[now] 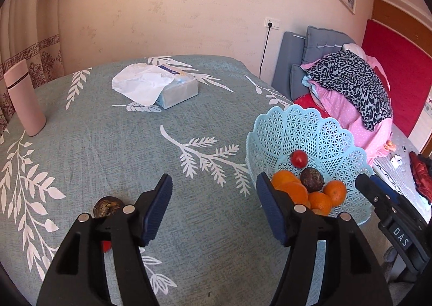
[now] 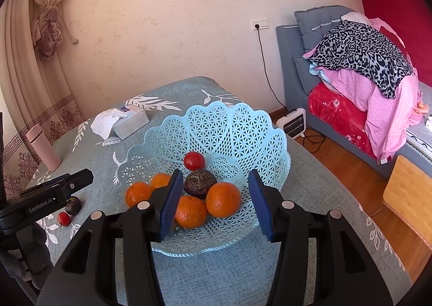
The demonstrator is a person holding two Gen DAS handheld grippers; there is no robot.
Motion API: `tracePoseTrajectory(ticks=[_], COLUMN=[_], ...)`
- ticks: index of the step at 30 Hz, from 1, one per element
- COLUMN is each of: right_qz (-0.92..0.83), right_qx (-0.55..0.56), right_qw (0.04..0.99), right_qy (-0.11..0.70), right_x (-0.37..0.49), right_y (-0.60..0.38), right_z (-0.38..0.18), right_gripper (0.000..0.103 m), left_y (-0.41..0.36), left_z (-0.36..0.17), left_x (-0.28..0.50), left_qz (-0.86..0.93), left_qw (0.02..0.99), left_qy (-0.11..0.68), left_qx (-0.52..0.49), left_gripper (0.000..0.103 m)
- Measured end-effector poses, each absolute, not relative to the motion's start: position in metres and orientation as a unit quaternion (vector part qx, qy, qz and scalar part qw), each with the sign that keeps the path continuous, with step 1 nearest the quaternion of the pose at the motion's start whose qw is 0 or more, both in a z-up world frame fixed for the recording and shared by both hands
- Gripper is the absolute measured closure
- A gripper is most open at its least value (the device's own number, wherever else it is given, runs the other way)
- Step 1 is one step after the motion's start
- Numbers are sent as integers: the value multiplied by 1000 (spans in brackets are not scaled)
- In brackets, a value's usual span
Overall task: Organize fruits
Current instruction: 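Withdraw both tools from the basket toward the remaining fruits, then grasp the last red tomato with the left tool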
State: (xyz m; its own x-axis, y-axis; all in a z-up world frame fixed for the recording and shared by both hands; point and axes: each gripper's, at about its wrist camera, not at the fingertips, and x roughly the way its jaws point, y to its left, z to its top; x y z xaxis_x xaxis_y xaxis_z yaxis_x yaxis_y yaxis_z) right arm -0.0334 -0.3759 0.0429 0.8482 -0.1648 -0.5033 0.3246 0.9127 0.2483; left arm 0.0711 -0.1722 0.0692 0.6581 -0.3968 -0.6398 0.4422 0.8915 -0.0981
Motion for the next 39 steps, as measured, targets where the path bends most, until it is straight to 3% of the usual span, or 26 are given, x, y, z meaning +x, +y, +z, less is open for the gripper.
tracePoseTrajectory(ticks=[3,13,22,28,30,39], right_qz=[-126,-103,-80,-62,-53,21], right_qx=[162,146,128,117,112,66], right_qw=[949,953,955,956,956,955], right_qy=[241,243,256,263,266,289], right_x=[-35,-36,-33,-28,-25,-2], right_y=[-372,-350,-326,-310,-303,-256], right_z=[45,48,46,44,45,53], right_gripper=[48,47,47,46,46,46], left_y=[-154,-95,-67,-62,-62,-48], left_z=[65,47,24,9,10,25], left_x=[68,59,78,90,89,74], left_qz=[-214,-146,-113,-118,-128,-109], left_qw=[912,922,914,902,902,919], left_qy=[350,357,389,414,413,378], left_qx=[28,42,26,4,0,-15], left_gripper=[25,25,44,63,76,77])
